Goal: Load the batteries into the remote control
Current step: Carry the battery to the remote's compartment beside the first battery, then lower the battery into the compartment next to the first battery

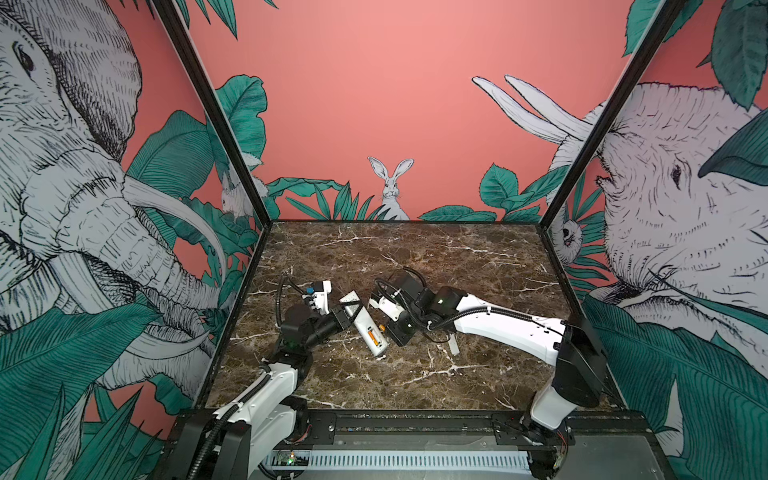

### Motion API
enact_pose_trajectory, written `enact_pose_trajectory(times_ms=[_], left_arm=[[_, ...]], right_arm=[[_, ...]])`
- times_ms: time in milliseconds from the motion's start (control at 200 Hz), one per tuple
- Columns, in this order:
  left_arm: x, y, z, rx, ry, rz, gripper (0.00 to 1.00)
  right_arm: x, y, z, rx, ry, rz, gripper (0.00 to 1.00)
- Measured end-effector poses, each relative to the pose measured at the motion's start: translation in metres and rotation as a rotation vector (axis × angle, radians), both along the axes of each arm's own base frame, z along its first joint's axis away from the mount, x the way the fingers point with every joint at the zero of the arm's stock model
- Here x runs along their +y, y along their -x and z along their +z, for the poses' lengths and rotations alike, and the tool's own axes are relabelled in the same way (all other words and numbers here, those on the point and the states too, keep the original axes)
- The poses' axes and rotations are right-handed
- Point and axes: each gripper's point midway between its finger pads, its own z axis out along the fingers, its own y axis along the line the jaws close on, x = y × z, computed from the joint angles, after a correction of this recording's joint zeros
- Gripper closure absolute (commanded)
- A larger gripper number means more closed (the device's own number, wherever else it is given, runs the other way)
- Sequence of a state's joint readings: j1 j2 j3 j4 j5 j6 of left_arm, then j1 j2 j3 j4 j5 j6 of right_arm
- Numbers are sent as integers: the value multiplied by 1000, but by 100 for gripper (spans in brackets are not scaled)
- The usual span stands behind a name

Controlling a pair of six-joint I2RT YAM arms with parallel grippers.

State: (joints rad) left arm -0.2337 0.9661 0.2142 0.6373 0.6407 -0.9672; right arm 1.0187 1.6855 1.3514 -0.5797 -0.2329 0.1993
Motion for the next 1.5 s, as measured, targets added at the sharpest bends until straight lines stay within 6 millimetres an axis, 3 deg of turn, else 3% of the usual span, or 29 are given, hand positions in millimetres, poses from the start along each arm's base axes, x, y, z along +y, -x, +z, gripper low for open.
enact_pose_trajectory(times_ms=[660, 1495], left_arm=[[1, 1, -4, 24, 19, 11, 100], [2, 1, -3, 25, 35, 18, 100]], right_arm=[[8, 17, 0, 24, -10, 43, 100], [17, 13, -8, 31, 24, 38, 100]])
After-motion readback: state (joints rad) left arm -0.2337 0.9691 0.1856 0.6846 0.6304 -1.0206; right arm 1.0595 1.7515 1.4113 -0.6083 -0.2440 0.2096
